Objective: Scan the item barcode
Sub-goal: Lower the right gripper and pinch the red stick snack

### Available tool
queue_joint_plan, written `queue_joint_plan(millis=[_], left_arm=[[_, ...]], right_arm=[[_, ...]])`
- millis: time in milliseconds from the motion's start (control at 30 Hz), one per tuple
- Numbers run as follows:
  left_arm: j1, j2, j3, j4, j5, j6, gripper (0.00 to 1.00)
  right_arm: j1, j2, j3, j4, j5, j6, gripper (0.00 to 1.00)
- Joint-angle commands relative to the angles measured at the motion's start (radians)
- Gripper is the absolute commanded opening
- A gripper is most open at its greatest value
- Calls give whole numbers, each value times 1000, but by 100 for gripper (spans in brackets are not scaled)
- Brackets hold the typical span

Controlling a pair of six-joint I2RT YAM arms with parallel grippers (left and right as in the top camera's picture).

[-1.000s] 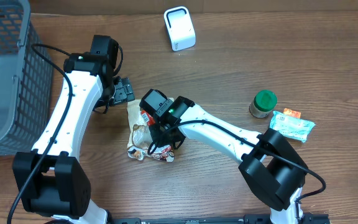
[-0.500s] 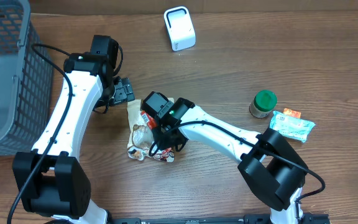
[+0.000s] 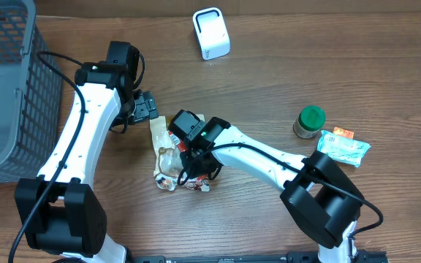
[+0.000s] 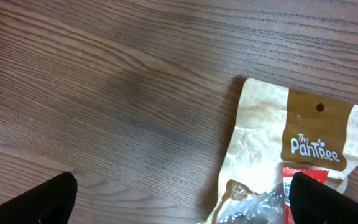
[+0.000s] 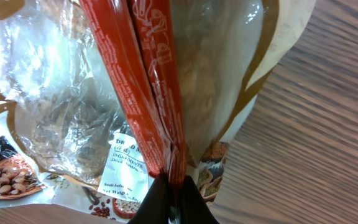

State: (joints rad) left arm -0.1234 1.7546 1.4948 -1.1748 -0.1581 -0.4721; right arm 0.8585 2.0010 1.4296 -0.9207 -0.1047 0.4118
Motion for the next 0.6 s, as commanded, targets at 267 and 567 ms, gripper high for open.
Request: queue_joint_plan(millis=[267, 567], left_arm=[[-2, 2, 14, 2, -6, 1, 100], [-2, 2, 14, 2, -6, 1, 100]], right_arm=[[-85, -117, 11, -143, 148, -80, 4], [-140, -182, 12, -252, 148, -354, 4]])
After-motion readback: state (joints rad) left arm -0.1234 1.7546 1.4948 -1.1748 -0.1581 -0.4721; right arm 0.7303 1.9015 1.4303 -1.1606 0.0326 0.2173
